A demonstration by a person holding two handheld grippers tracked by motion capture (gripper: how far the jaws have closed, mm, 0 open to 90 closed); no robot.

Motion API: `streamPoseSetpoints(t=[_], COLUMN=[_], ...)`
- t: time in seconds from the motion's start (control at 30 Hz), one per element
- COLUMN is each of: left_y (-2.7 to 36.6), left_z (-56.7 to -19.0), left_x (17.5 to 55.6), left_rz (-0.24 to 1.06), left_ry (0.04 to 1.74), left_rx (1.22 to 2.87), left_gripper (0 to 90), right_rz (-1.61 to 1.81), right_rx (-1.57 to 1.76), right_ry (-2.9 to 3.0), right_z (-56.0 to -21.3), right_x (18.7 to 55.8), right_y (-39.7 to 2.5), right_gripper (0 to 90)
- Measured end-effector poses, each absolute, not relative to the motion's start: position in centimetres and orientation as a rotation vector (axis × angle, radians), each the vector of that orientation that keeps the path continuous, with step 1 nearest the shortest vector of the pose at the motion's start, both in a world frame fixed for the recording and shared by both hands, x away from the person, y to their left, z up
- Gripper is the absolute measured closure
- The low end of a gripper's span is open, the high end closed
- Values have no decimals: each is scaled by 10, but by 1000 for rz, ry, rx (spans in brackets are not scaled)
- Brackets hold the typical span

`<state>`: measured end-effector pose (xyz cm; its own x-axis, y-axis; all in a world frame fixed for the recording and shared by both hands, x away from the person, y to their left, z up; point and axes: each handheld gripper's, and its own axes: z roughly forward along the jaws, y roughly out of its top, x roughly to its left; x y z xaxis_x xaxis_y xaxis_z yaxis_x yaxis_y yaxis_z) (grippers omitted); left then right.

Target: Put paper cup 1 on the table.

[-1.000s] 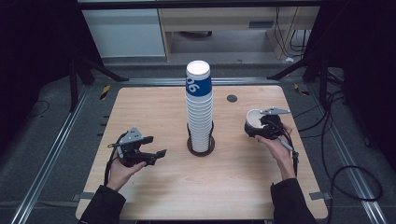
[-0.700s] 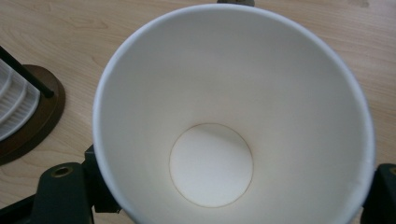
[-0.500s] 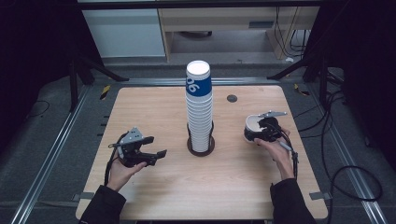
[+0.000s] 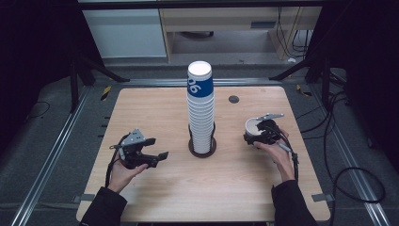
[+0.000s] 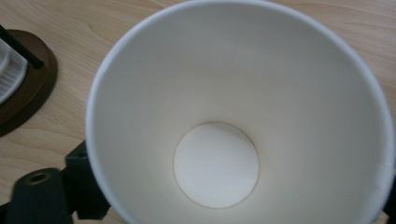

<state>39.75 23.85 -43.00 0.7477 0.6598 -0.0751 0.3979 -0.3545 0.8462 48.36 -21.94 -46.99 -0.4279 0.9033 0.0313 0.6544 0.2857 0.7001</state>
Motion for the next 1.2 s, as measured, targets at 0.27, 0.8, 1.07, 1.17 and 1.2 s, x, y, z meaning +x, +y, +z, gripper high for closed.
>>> streamPoseSetpoints(t=[0.27,0.8,1.07,1.17,1.2], left_y=[239,240,241,240,240], left_z=[-429,-427,-427,-428,-428], left_x=[397,395,396,396,397], left_rz=[345,353,346,340,339], left_ry=[800,799,800,799,798], left_rx=[1983,1975,1982,1986,1988], left_gripper=[187,185,185,185,184], right_rz=[966,1013,1085,1135,1145], right_rx=[1398,1356,1334,1313,1311], right_ry=[2161,2057,2005,1973,1971], right_z=[-462,-437,-421,-413,-410], right_x=[479,460,450,446,444], right_y=[-220,-226,-234,-236,-236], right_gripper=[77,56,65,78,78])
